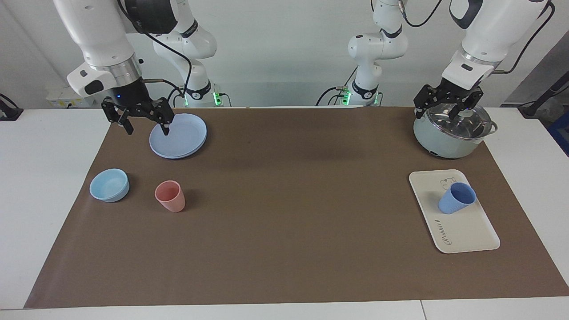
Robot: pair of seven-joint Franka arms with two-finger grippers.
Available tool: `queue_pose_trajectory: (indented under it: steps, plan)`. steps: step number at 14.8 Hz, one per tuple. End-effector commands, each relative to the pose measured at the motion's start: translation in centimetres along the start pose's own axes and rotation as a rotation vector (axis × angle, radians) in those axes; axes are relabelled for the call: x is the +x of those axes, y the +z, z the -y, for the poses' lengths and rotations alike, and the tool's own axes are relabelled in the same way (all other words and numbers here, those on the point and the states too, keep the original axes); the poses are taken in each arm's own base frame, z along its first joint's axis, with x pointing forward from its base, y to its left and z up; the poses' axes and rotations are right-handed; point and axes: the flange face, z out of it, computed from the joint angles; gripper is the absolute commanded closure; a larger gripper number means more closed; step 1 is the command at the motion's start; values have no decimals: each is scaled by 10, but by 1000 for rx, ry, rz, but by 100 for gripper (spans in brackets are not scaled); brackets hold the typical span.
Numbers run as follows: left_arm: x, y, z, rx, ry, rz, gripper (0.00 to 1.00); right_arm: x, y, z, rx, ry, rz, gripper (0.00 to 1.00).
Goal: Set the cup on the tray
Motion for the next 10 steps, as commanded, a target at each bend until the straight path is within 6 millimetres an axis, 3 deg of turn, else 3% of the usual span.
queue_pose_trajectory:
  steps: [1,3,10]
  plan:
    - [-3,1,4,-13,-5,15,0,-2,-8,-5,-15,-12,-8,0]
    - [-3,1,6,-14,-8,13,0,-6,-19,-3,-3,-12,-30,0]
    - [-3,1,7,-14,-9,13,0,-14,-27,9,-10,-38,-23,0]
